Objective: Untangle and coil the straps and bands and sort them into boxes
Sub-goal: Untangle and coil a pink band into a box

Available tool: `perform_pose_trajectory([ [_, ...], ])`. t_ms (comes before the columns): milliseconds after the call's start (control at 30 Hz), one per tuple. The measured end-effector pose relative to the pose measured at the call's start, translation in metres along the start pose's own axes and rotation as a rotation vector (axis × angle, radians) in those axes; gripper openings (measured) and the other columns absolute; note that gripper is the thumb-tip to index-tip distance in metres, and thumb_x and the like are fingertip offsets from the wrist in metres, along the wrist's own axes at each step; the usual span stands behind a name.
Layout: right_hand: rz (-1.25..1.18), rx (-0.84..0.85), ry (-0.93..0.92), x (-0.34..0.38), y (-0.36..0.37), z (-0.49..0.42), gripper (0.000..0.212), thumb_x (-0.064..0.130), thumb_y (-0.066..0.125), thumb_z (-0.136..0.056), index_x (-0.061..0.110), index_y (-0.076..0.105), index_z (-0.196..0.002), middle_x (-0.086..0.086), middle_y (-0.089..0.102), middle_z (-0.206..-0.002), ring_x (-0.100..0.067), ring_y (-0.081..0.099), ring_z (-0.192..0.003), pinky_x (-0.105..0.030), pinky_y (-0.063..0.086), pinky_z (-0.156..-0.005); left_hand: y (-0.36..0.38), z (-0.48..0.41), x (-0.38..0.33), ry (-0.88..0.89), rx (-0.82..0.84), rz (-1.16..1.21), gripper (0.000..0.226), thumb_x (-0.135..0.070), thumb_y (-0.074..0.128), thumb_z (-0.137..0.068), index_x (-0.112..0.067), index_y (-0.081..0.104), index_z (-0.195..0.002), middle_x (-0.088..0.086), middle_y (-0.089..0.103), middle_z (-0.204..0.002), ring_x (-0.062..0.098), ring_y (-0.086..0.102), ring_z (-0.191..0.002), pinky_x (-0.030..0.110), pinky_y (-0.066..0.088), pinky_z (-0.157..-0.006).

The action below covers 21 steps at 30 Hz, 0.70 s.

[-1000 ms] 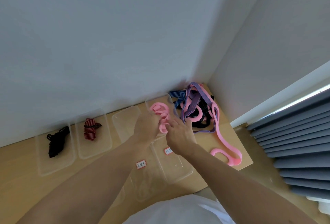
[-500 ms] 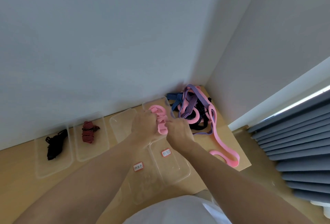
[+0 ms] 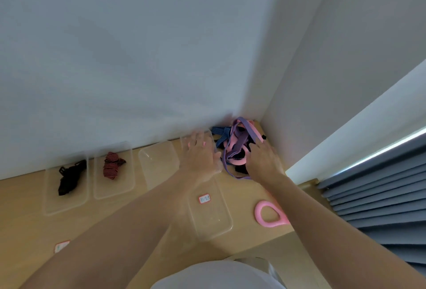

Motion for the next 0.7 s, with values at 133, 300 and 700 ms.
perform_pose_trajectory([
  [133, -0.17, -0.034, 0.124, -0.032, -0.011, 0.006, 0.021, 0.015, 0.044, -0.099, 0.006, 0.06, -0.11, -0.01, 0.053, -0.122, -0.036, 0.054, -0.108, -0.044, 0.045, -0.084, 0.01, -0.003, -0.027, 0.03, 0.045, 0.03, 0.061, -0.046, 0.04, -0.104, -0.01, 0.034, -0.152, 0.015, 0.019, -0.166, 0.034, 0.01, -0.155, 0.053, 0.019, -0.122],
  [300, -0.232, 0.068, 0.166, -0.074, -0.003, 0.01, 0.019, 0.018, 0.047, -0.097, 0.008, 0.059, -0.109, -0.009, 0.058, -0.108, -0.035, 0.062, -0.098, -0.035, 0.042, -0.072, 0.019, -0.001, -0.066, 0.071, 0.107, -0.005, 0.063, -0.043, 0.037, -0.106, -0.009, 0.025, -0.158, 0.014, 0.021, -0.167, 0.037, 0.008, -0.155, 0.054, 0.011, -0.124],
  [700, -0.739, 0.428, 0.212, -0.125, 0.009, 0.014, 0.025, 0.006, 0.043, -0.102, 0.001, 0.058, -0.121, -0.021, 0.056, -0.127, -0.033, 0.059, -0.111, -0.036, 0.048, -0.092, 0.054, -0.003, -0.131, -0.219, 0.078, 0.239, 0.029, -0.031, 0.046, -0.103, -0.008, 0.063, -0.1, 0.008, 0.064, -0.096, 0.029, 0.062, -0.095, 0.033, 0.04, -0.073],
])
Point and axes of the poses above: each hand's wrist, its own z-axis away from the middle knuckle, its own y-axis out of the palm, x = y × z, the point moved 6 cm from there along -z, towards the middle knuckle
